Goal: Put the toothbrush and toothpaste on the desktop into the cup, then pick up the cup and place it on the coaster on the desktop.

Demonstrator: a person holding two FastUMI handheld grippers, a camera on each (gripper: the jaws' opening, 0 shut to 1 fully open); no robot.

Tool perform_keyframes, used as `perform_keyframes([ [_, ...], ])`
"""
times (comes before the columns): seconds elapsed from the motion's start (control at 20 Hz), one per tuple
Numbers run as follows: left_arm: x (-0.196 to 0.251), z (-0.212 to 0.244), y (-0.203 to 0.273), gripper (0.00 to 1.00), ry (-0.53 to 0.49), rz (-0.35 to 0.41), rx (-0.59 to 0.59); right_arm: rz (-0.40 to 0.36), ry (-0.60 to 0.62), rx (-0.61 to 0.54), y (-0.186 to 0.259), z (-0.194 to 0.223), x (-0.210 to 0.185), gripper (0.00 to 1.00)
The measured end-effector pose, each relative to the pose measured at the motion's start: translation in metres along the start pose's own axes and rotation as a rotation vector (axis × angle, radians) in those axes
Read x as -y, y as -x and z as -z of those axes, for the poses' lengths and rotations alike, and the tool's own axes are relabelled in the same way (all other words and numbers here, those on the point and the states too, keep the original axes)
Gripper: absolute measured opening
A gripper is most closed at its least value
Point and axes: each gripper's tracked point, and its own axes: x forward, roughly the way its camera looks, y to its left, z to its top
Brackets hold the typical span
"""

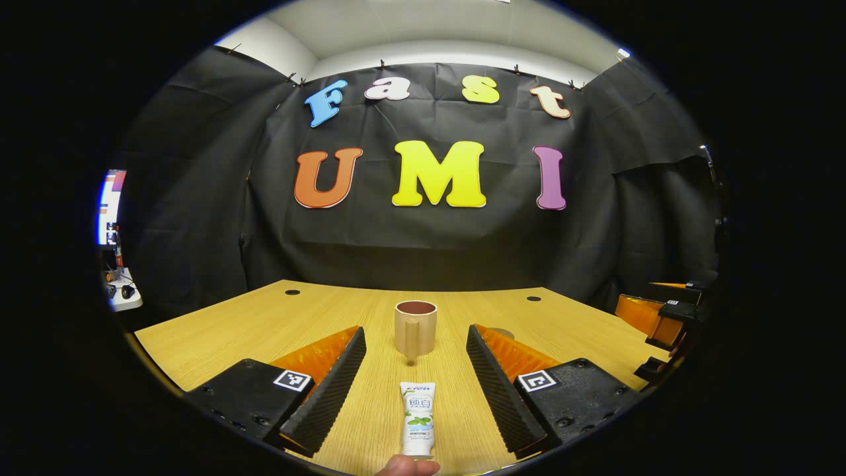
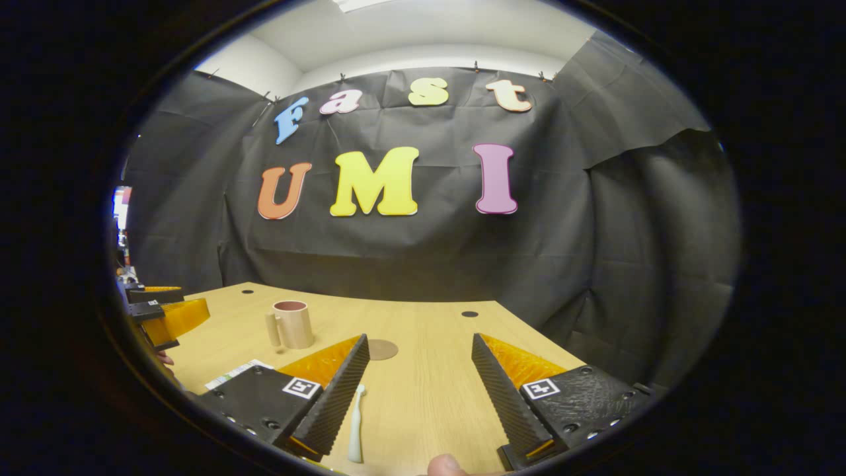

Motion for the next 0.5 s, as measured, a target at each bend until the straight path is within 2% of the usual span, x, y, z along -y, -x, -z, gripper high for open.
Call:
perform_keyframes([
  [0.15,0.000,0.004,0.001,0.98,-0.003,0.004,-0.012,-0.003,0.001,0.009,0.002,-0.002,-0.002,0.97],
  [0.2,0.001,0.006,0.000,0.98,0.000,0.008,-0.017,-0.003,0.001,0.008,0.002,-0.002,-0.002,0.95],
  [0.5,0.002,0.027,-0.003,0.98,-0.007,0.025,-0.105,-0.013,0.006,-0.003,0.004,0.003,-0.008,0.95],
])
